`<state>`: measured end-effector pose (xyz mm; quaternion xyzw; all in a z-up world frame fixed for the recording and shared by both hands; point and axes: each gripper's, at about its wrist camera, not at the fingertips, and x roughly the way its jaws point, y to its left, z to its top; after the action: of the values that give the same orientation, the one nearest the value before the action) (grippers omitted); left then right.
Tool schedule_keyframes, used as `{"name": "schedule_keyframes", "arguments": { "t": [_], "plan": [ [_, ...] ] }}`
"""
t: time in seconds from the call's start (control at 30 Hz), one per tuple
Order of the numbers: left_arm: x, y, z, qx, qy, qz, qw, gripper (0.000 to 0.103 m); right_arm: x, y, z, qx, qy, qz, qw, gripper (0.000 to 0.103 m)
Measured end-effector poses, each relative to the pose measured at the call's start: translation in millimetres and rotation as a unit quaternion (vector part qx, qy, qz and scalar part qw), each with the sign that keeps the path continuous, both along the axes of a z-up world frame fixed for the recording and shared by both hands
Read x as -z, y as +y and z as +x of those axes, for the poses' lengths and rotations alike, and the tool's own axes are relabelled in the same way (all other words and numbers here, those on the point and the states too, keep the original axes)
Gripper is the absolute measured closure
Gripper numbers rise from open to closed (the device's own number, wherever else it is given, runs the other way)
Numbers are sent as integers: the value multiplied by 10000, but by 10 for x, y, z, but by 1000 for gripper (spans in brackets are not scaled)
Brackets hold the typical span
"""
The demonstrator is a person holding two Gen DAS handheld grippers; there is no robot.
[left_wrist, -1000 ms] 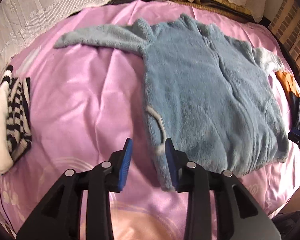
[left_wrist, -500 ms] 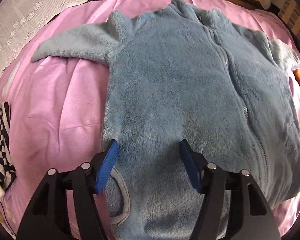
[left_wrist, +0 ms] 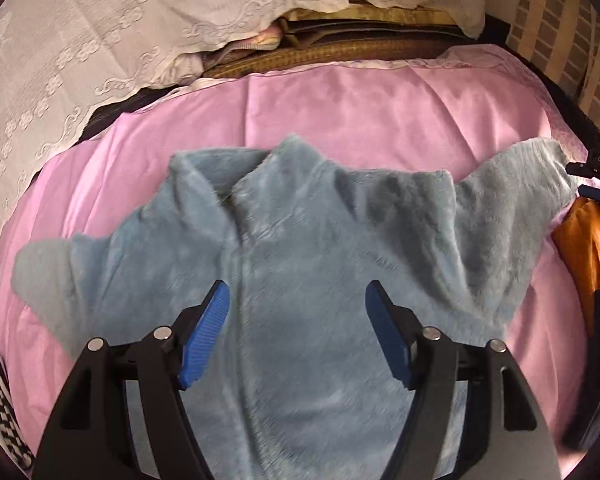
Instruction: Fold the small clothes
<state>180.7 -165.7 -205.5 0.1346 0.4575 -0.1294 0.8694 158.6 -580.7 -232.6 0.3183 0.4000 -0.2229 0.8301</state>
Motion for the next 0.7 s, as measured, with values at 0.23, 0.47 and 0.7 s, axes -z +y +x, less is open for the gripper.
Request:
{"name": "schedule_keyframes", "arguments": {
  "t": [0.23, 0.47, 0.7],
  "plan": [
    [258, -567, 273, -59, 141, 101, 9998, 35, -97, 9, 3, -180, -546, -266, 9980, 94],
    [426, -739, 376, -50, 172, 106, 9998, 27, 10, -278, -347, 250, 48, -386, 9989, 96],
    [274, -361, 427, -410, 58, -1, 9991, 19, -288, -58, -385, 731, 203, -1541, 9851, 72]
  ]
}}
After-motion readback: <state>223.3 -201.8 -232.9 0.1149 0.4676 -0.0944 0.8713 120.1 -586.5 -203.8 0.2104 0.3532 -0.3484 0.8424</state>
